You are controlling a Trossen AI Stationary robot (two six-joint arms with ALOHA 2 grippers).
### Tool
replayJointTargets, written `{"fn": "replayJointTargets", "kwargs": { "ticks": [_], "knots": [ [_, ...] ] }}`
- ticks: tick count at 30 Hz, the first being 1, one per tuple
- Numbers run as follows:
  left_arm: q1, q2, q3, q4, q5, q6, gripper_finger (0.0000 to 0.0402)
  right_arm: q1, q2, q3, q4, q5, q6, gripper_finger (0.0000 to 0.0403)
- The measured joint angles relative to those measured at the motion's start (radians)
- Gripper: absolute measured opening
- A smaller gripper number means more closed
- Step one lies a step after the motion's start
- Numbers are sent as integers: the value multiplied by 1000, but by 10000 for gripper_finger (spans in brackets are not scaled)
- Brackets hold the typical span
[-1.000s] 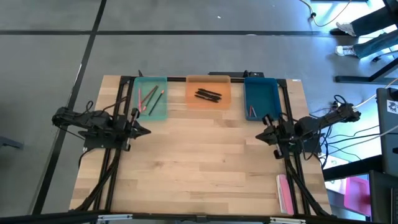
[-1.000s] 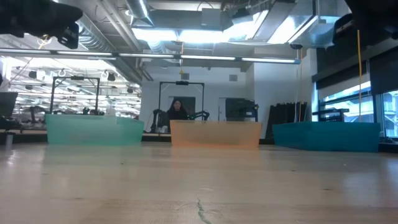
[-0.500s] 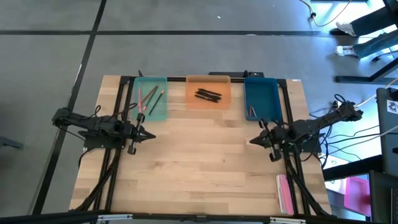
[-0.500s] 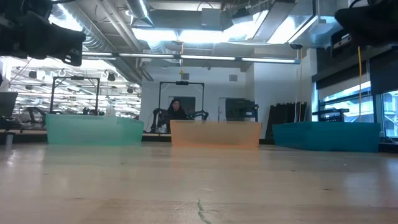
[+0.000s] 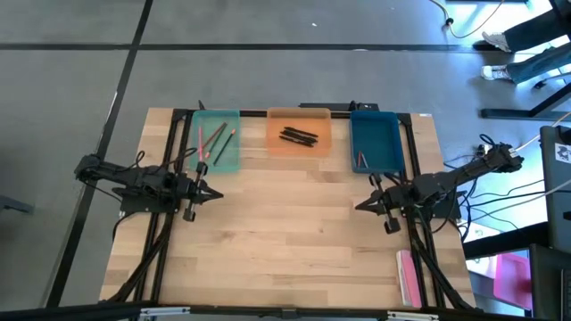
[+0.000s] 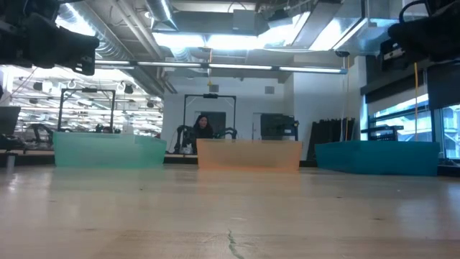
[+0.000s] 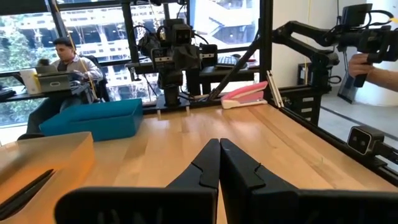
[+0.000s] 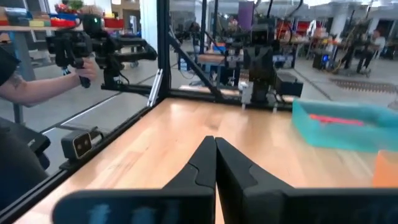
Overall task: Sort crayons/erasers/pens/pencils in bins
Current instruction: Return to Home Position
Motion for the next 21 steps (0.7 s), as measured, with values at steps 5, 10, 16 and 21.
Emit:
{"fn": "replayJointTargets", "kwargs": {
  "ticks": [5,10,16,21],
  "knots": [
    [0,0,0,0,0,-1,0,0,-1,-3,5,-58,-61,3],
    [0,0,0,0,0,-2,0,-2,-2,-68,48,-80,-41,3],
    [0,0,0,0,-11,-2,0,-3,-11,-68,58,-80,-71,3],
    [0,0,0,0,-11,6,0,-3,-10,-68,52,-74,-72,10]
  ]
}}
